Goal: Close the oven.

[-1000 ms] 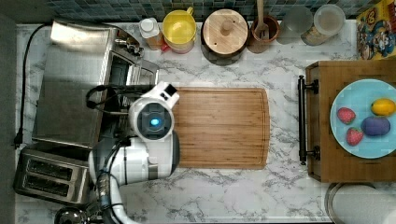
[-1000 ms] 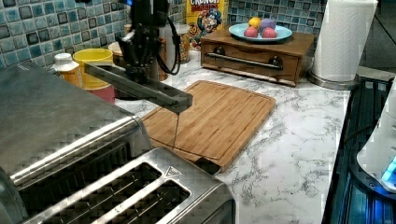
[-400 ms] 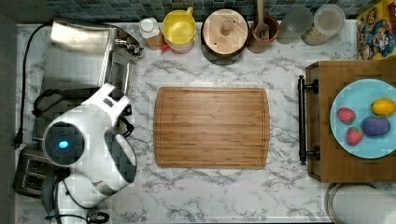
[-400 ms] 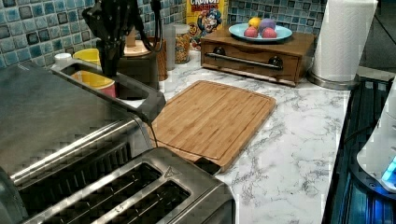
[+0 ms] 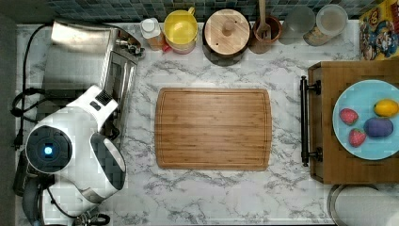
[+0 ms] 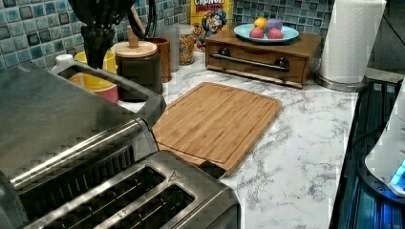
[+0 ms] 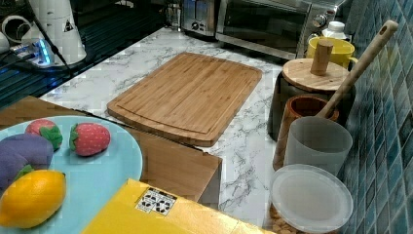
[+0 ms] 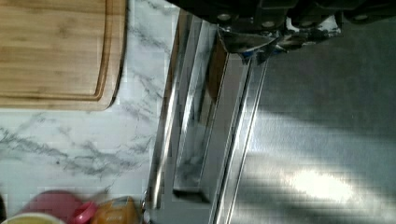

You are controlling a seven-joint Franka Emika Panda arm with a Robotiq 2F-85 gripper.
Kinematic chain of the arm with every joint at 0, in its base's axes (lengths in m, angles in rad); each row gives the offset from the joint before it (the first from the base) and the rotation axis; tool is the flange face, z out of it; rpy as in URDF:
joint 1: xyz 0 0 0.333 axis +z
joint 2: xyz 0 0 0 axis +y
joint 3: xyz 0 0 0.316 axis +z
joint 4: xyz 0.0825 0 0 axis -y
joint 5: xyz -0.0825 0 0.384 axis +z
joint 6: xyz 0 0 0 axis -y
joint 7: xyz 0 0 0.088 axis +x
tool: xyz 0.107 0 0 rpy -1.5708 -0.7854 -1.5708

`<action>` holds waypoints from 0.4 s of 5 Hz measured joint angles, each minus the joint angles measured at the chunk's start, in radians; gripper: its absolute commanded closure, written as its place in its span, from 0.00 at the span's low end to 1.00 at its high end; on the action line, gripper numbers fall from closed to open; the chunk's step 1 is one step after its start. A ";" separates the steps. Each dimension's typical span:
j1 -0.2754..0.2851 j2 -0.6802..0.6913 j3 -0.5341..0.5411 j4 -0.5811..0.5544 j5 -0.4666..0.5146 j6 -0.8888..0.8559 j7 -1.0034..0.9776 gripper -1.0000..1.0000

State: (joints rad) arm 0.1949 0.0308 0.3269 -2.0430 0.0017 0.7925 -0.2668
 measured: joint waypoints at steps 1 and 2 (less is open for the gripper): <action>-0.023 -0.032 -0.002 0.002 -0.021 -0.032 0.002 1.00; -0.056 -0.057 -0.005 0.004 -0.030 -0.037 0.002 1.00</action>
